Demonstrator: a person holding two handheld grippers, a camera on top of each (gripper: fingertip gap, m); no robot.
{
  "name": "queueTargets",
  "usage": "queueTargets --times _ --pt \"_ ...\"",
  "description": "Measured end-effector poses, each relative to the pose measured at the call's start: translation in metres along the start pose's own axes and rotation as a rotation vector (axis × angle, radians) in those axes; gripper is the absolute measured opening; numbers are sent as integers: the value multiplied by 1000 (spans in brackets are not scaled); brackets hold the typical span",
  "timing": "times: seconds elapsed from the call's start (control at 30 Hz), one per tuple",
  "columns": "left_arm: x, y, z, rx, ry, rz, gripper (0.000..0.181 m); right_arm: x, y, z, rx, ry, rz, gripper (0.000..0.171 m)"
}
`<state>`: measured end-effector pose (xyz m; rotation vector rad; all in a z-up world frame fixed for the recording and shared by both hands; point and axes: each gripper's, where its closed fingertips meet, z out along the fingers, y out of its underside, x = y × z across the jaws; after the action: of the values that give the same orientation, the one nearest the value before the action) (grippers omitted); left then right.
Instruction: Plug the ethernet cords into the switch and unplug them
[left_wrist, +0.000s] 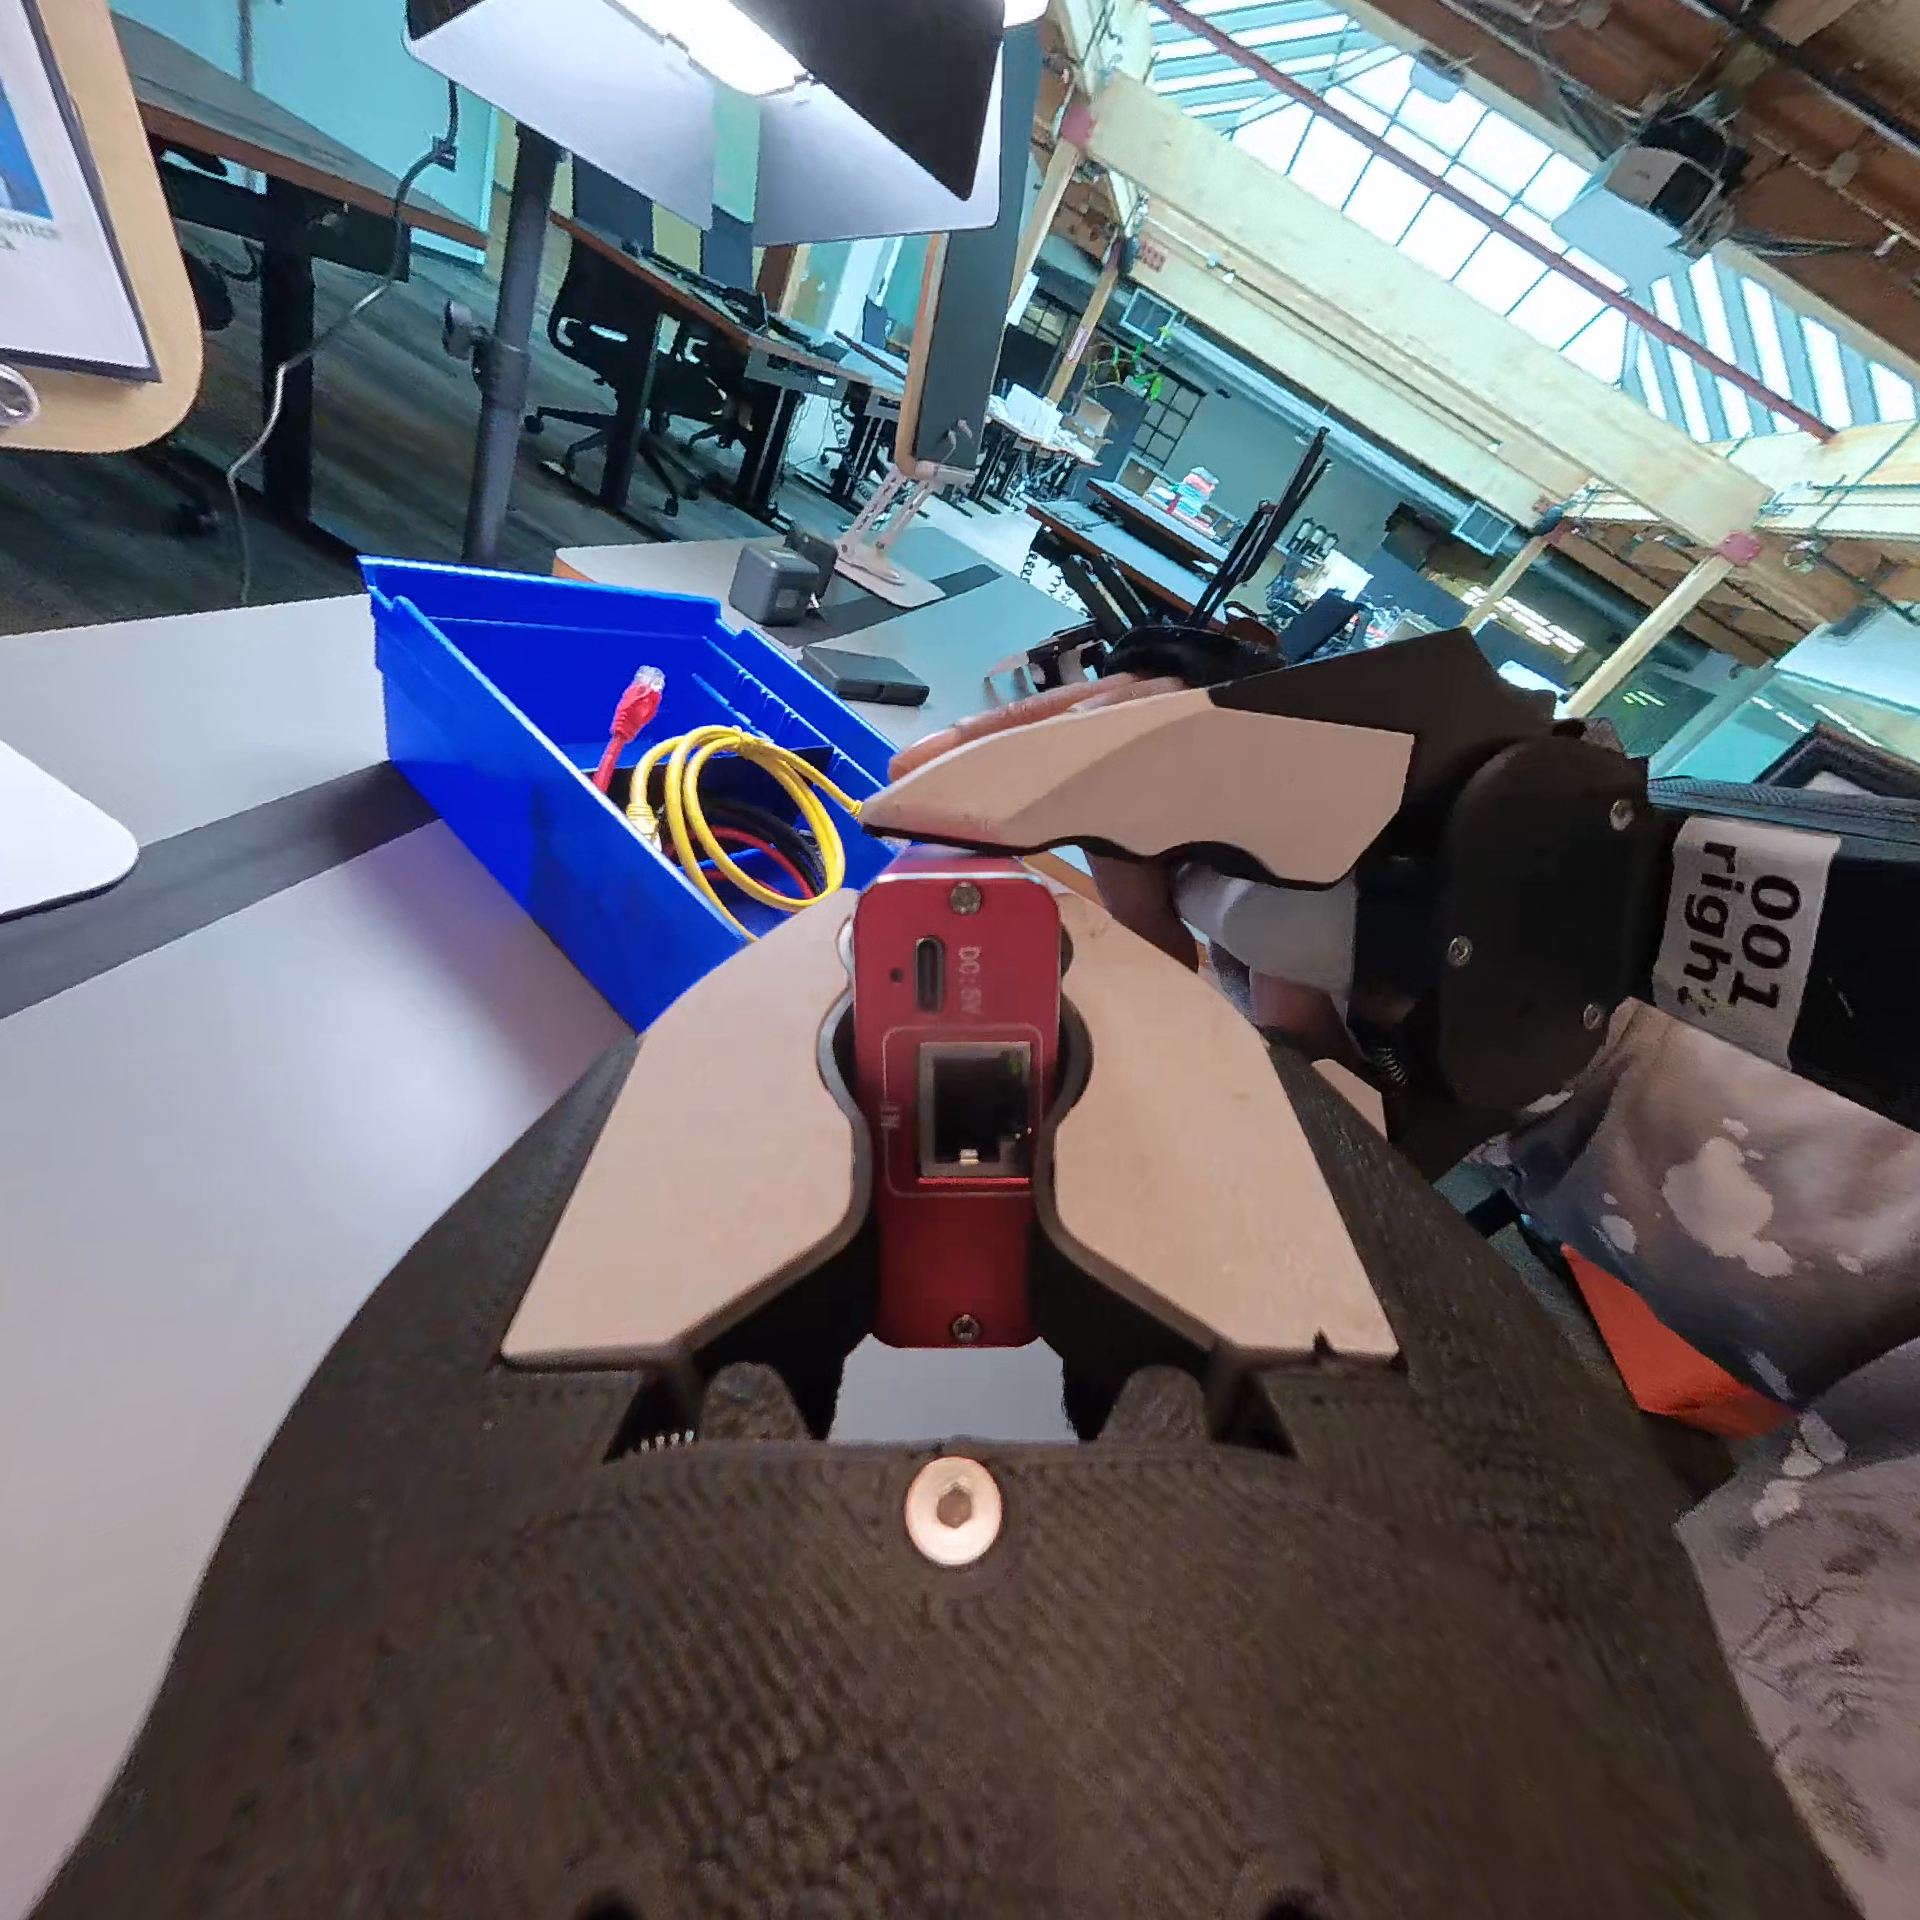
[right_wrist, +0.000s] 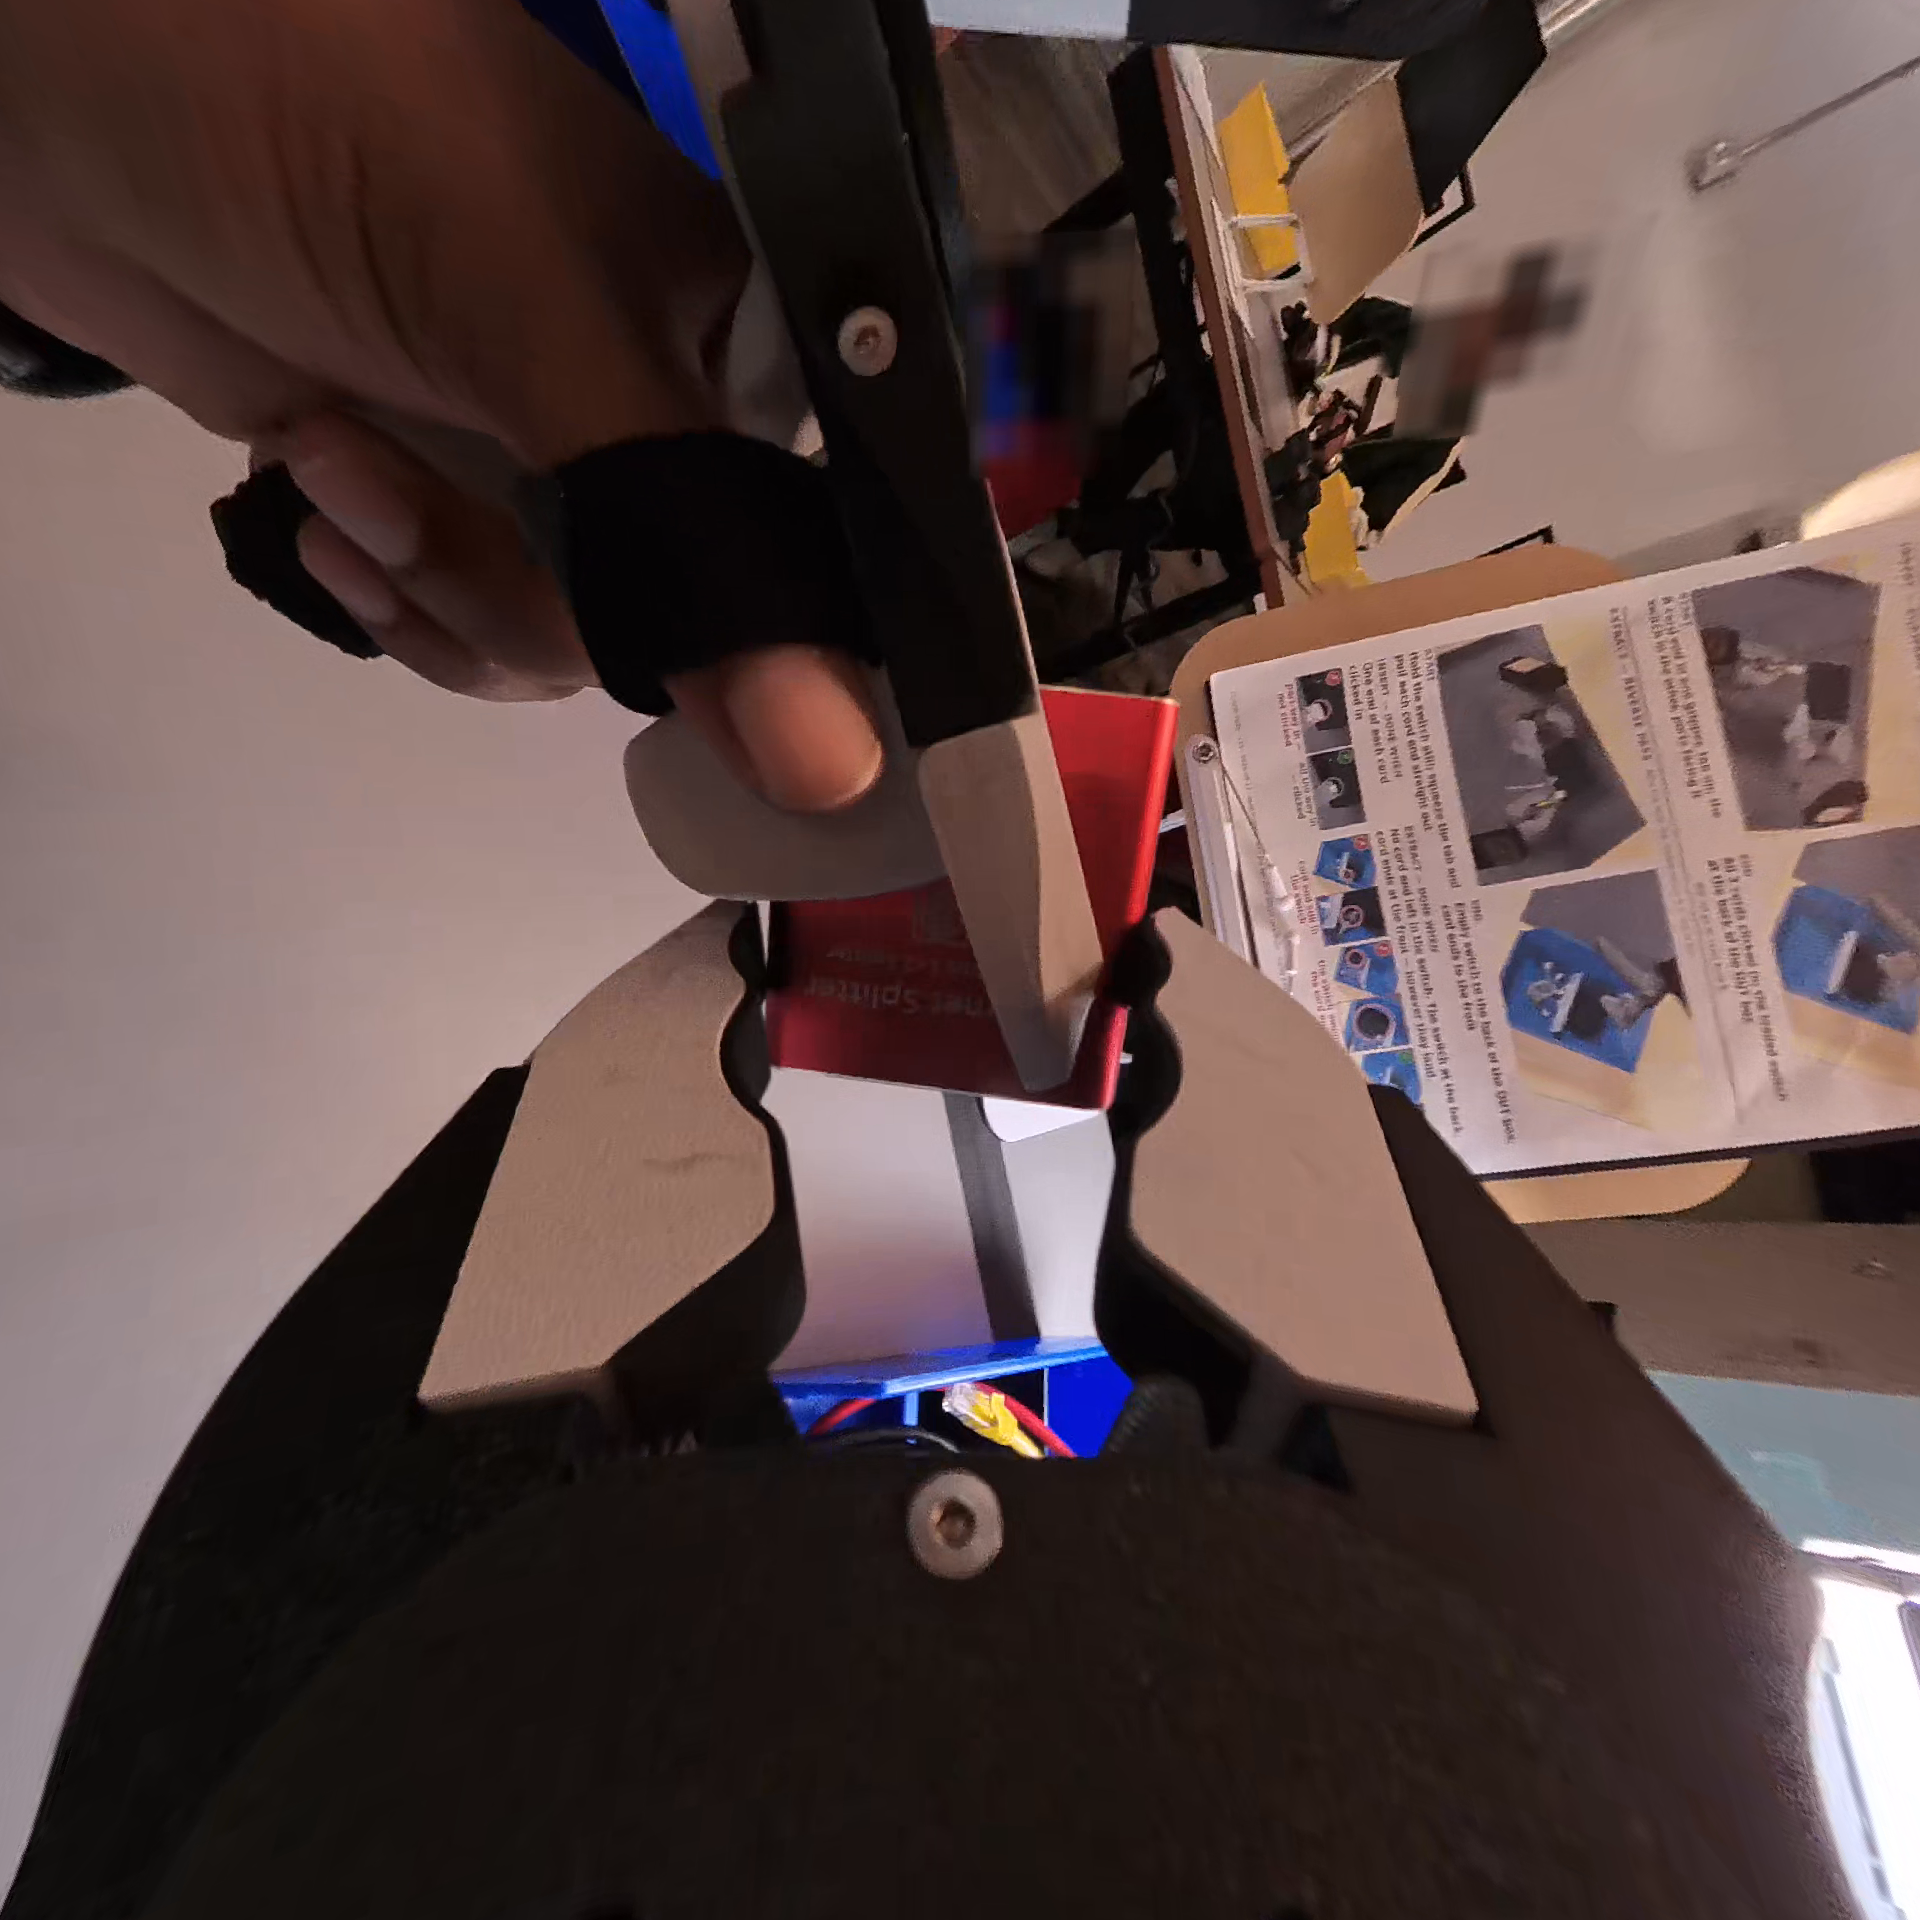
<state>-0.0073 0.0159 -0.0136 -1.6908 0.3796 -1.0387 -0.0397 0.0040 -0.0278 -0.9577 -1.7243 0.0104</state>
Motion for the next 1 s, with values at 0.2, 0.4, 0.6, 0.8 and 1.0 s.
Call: queueTargets --times 0.2,0.4,0.6,0.8,1.0 --pt "6 -2 -5 -8 105 -70 37 0 5 -4 -11 -106 93 67" --pt "-11 -30 -34 71 21 4 50 49 66 -18 -83 -121 336 67" --pt "-22 -43 -56 66 -86 145 49 109 227 -9 -403 -91 638 67" --pt "-29 -40 -59 33 -139 217 51 106 355 14 -690 -143 892 67" --pt "-40 -40 -62 40 -142 203 50 62 413 30 -893 -317 970 67"
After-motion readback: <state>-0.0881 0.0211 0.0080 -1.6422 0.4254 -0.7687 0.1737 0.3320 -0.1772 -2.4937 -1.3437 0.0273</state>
